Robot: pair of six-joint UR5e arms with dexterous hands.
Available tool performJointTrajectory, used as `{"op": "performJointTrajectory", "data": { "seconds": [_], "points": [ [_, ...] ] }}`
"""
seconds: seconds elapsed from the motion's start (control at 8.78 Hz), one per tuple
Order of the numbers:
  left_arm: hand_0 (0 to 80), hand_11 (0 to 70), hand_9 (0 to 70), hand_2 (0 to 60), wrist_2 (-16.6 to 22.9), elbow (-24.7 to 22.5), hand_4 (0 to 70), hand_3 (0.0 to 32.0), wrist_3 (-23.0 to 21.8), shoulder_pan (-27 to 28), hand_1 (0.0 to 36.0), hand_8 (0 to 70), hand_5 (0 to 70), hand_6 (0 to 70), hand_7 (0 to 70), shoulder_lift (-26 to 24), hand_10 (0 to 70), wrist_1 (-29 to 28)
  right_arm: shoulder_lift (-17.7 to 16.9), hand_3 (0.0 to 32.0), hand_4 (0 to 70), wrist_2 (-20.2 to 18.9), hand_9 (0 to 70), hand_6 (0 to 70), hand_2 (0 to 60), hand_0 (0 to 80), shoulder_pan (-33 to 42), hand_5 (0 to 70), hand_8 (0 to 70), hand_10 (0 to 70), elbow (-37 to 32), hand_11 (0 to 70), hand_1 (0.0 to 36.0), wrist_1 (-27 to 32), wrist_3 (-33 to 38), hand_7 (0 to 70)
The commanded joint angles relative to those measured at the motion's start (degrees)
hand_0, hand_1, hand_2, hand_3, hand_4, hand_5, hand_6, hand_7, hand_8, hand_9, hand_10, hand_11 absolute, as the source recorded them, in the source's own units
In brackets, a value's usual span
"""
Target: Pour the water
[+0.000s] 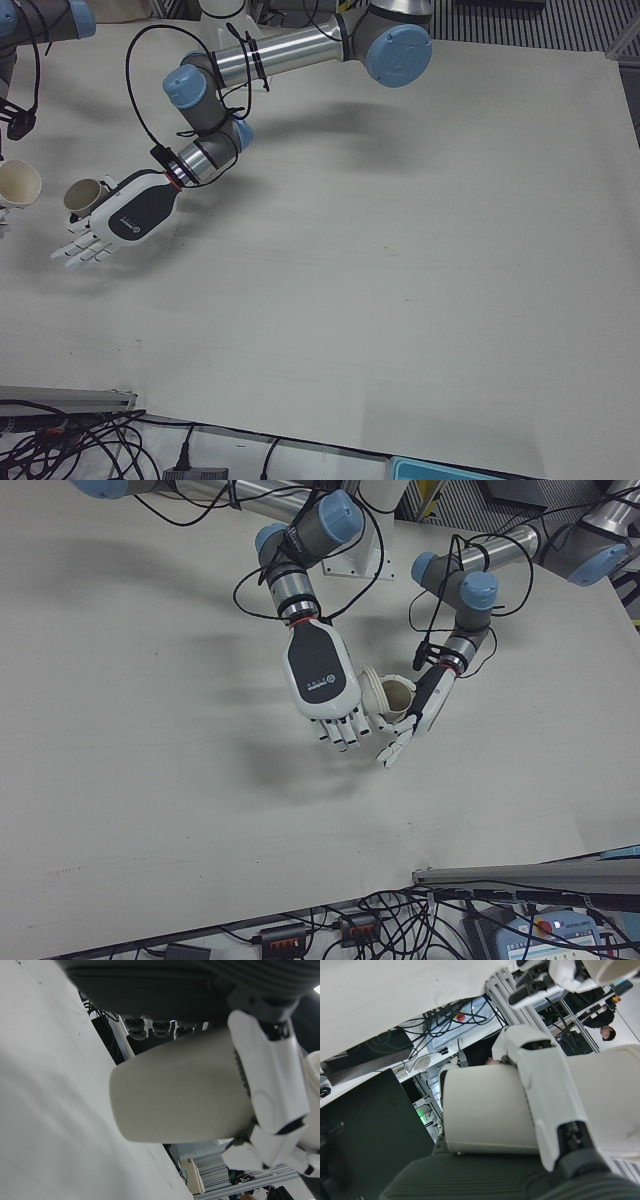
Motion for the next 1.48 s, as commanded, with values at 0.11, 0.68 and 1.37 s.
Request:
{"op": "performJointTrajectory", "data": {
  "seconds": [0.11, 0.68, 1.37],
  "points": [
    [46.7, 8.0, 5.6, 60.0, 0.41, -0.56, 34.7, 0.0, -1.86, -2.29, 30.0, 3.9, 49.8, 8.5, 9.1, 1.73, 4.4, -0.69, -9.37, 0.0, 12.7, -0.78, 36.3, 30.0, 38.9, 80.0, 9.24, 70.0, 25.1, 33.6, 16.86, 52.3, 36.0, -0.07, 8.23, 45.0],
    [46.8, 7.4, 5.1, 60.0, 1.38, -10.91, 34.0, 0.0, -9.70, -12.12, 28.9, 3.7, 49.2, 7.7, 8.2, 19.18, 4.0, -1.03, -27.22, 0.0, 8.5, -23.95, 38.1, 26.9, 46.6, 80.0, 36.38, 70.0, 26.5, 38.2, 18.75, 57.8, 36.0, 0.81, 27.33, 38.2],
    [47.0, 7.9, 5.9, 60.0, 1.38, -8.47, 33.8, 0.0, -9.70, -20.83, 26.6, 4.1, 47.5, 7.5, 8.3, 40.38, 4.3, -20.27, -38.43, 0.0, 5.2, -37.97, 42.3, 25.0, 44.2, 80.0, 48.04, 70.0, 29.9, 41.7, -23.24, 61.9, 36.0, 50.45, 37.69, 33.6]
  ]
}}
